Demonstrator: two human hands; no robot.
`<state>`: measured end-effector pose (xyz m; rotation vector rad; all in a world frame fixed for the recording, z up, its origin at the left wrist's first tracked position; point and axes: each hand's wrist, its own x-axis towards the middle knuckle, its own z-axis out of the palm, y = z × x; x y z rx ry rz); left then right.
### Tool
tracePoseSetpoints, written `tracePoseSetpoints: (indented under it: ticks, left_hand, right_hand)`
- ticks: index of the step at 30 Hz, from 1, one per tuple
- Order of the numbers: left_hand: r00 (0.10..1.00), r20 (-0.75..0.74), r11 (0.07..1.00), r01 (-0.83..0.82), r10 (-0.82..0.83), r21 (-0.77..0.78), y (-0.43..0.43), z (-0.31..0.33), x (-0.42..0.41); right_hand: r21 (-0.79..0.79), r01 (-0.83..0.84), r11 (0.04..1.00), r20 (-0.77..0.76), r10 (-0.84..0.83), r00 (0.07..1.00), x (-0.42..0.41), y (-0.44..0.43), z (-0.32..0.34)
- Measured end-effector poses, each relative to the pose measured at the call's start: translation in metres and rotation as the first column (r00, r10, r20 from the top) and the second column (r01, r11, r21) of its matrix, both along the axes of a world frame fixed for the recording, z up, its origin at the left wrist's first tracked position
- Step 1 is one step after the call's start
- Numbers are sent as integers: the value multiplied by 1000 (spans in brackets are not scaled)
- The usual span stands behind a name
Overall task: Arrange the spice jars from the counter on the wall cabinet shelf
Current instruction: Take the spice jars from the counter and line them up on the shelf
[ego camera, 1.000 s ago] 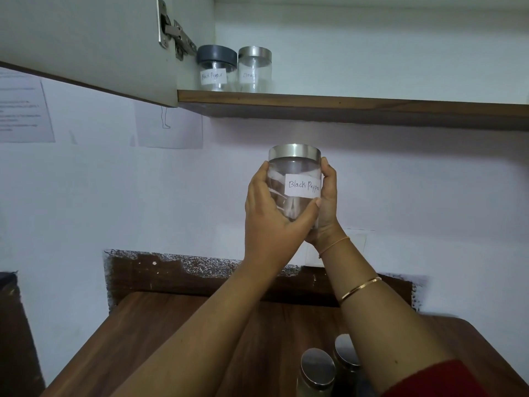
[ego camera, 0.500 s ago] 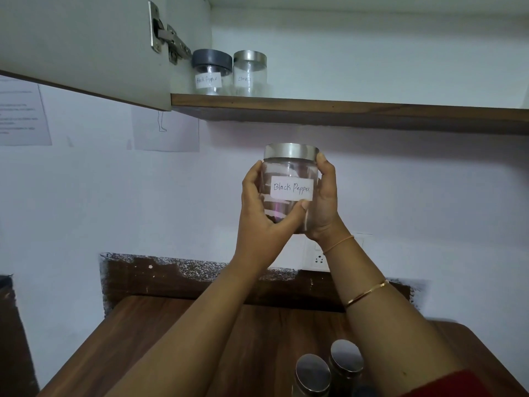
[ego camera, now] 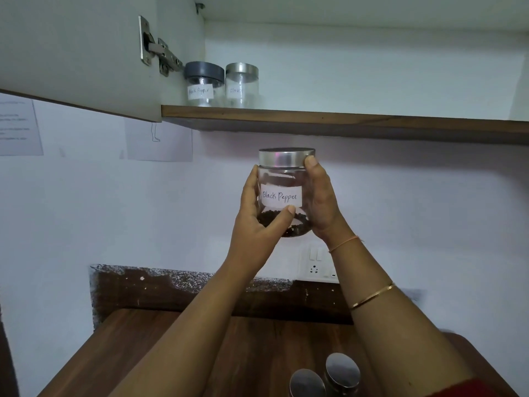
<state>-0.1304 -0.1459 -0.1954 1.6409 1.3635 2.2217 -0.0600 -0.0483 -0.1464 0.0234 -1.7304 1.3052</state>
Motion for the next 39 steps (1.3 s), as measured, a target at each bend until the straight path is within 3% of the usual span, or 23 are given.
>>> tracePoseSetpoints:
  ticks: [4,14,21,27,30,32,35,37,39]
  left_hand:
    - [999,-12,999,-45,44,-11,5,1,0]
    - [939,22,934,-344,343,95,12,22,-1]
    - [873,-58,870,-474,485,138,19,50,-7]
    - [878,-230,901,-375,420,217,21,88,-19]
    - [926,-170,920,-284,336,271,25,102,-27]
    - [926,-118,904,-312,358,292,32,110,-37]
    - [776,-258,816,-529,576,232,47,118,-61]
    - [591,-411,703,-681,694,207,59,116,-78]
    - [369,-533,576,-762,762,295,66,108,-93]
  right_hand:
    - [21,71,997,-7,-71,997,7,3,2]
    - [215,118,969,256,-173,951,18,1,16]
    - [145,198,969,191,-224,956,8,0,45]
    - [162,225,961,45,-235,971,7,-3,89]
    - [191,308,932,-39,-306,951,5,-2,111]
    - [199,370,907,-82,-361,929,2,0,125]
    - [192,447,874,-115,-432,895,-4,9,140]
    - [199,476,857,-106,-464,880,-9,15,147]
    - [229,497,837,-75,-494,866,-12,22,153]
